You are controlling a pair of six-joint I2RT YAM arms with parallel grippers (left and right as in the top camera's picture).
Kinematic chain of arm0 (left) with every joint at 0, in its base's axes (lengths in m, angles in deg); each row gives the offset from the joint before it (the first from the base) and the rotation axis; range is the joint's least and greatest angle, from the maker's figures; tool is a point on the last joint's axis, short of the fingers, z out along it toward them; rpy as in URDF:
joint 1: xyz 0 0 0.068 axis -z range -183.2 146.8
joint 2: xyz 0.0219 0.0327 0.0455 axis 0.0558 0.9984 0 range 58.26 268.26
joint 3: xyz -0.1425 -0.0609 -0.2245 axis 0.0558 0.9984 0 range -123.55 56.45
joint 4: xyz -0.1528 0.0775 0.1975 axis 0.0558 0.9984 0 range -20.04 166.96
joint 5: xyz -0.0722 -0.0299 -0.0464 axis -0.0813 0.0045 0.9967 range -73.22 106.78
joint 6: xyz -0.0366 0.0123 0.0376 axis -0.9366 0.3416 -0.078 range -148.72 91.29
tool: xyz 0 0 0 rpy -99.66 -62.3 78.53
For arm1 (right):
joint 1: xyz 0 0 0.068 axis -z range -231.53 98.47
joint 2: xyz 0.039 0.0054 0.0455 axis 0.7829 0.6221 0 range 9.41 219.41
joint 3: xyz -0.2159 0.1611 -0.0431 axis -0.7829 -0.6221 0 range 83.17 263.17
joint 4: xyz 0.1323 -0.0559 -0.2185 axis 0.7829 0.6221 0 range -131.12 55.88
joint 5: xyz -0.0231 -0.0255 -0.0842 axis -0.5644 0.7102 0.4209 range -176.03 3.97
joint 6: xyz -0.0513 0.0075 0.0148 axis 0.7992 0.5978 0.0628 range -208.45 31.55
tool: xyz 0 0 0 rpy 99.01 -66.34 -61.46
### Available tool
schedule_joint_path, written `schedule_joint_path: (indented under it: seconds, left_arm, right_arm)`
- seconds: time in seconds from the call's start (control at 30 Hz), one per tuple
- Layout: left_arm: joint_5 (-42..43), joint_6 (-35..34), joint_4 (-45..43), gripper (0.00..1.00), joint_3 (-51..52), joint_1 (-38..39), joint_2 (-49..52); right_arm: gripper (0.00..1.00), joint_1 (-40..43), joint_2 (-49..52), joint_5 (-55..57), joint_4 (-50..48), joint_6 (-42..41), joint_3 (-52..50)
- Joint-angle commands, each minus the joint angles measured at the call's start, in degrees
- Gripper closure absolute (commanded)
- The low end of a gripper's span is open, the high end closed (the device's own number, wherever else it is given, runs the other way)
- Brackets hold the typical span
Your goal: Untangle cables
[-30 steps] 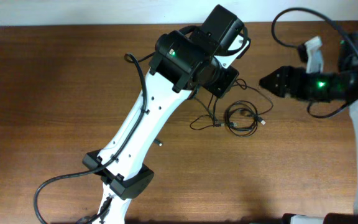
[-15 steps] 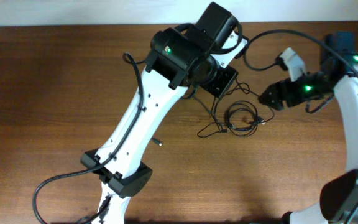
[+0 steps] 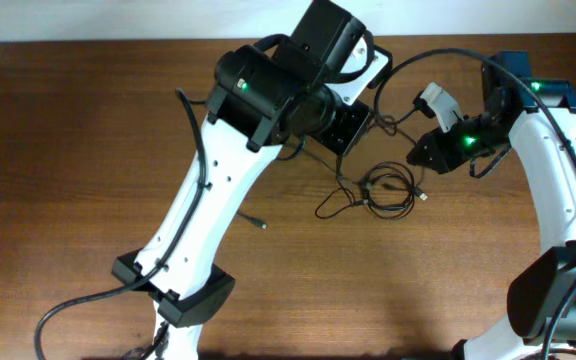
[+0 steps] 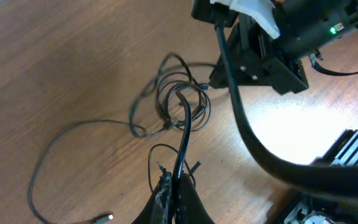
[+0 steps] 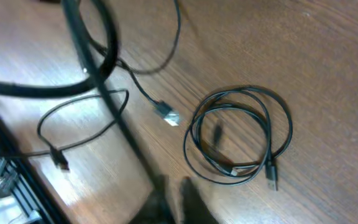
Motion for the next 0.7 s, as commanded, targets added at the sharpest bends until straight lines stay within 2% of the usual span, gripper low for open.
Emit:
schedule_joint_path:
  seconds: [0.0, 0.07, 0.13, 0.3, 0.37, 0.5, 0.67]
  left_arm:
    - [0.81, 0.5, -0.15, 1.0, 0.15, -0.26, -1.75]
    - [0.52, 0.48, -0.17, 1.0, 0.15, -0.26, -1.75]
    - [-1.18, 0.46, -0.15, 1.0, 0.15, -0.26, -1.79]
    - [-1.81, 0.44, -0.37, 1.0, 0.04, -3.06, -4.94]
    - [-5.97, -3.58, -0.46, 1.0, 0.04, -7.34, -7.96]
    - [-14.29, -11.74, 1.18, 1.0, 0.07, -16.65, -10.82]
    - [-15.13, -14.29, 3.43, 1.0, 0.17, -28.09, -10.51]
  right_arm:
    - [0.96, -0.2, 0.31, -3.89, 0.02, -3.69, -0.11]
    - [0.96, -0.13, -0.15, -7.98, -0.02, -6.08, 0.07]
    - [0.96, 0.5, -0.83, -7.37, -0.44, -13.29, 1.09]
    - [0.96, 5.03, -1.05, 2.97, -0.48, -25.03, 1.88]
    - [0.96, 9.79, -1.05, 3.02, -0.35, -30.18, 1.86]
    - [0.96, 18.12, -1.05, -5.14, 0.66, -30.64, 1.88]
    - [0.96, 25.81, -1.16, -13.75, 3.39, -30.18, 1.9]
